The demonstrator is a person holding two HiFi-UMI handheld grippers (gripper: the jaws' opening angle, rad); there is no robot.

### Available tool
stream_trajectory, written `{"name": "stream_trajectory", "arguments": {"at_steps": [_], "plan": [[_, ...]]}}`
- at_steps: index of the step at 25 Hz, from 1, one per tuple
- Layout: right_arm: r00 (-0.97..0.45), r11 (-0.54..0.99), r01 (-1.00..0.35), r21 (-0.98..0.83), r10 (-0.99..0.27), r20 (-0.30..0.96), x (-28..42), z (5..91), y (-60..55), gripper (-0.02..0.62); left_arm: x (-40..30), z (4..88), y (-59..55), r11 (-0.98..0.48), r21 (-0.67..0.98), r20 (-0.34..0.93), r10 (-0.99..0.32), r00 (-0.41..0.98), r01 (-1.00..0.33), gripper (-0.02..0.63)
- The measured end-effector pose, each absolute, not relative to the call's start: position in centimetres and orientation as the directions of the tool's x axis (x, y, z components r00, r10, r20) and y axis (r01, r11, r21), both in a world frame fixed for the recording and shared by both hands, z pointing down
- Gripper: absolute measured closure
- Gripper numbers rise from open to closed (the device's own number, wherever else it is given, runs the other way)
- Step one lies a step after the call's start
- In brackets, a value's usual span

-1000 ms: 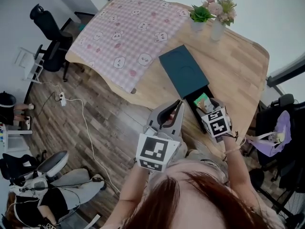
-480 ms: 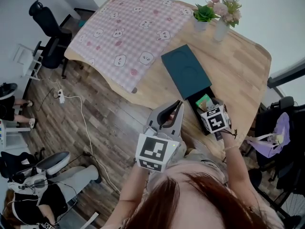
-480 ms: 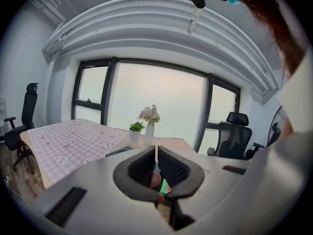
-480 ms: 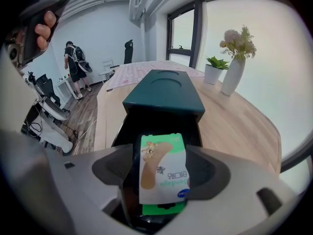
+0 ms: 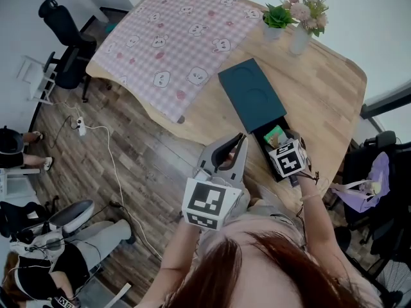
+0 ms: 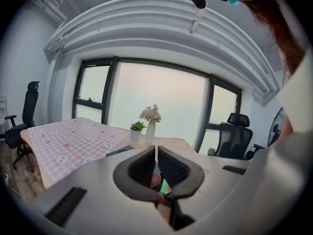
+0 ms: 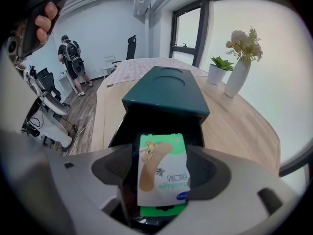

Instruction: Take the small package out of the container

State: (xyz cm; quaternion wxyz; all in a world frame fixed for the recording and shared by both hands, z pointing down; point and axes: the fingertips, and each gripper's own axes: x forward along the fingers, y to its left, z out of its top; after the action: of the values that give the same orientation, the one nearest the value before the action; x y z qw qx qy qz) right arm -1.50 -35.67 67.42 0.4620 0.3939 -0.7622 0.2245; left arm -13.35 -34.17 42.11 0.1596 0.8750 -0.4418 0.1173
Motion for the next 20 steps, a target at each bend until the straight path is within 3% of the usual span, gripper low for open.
{"name": "stream_trajectory", "arguments": {"at_steps": [20], "plan": [[-0.238,0.63,-0.776,0.035,-0.342,0.909,-1.7,68.8,-35.0,0.232,-13.2,42.5,-34.2,-0.553,0.169,0.361,-0.736,0.573,-0.816,0.586]]}}
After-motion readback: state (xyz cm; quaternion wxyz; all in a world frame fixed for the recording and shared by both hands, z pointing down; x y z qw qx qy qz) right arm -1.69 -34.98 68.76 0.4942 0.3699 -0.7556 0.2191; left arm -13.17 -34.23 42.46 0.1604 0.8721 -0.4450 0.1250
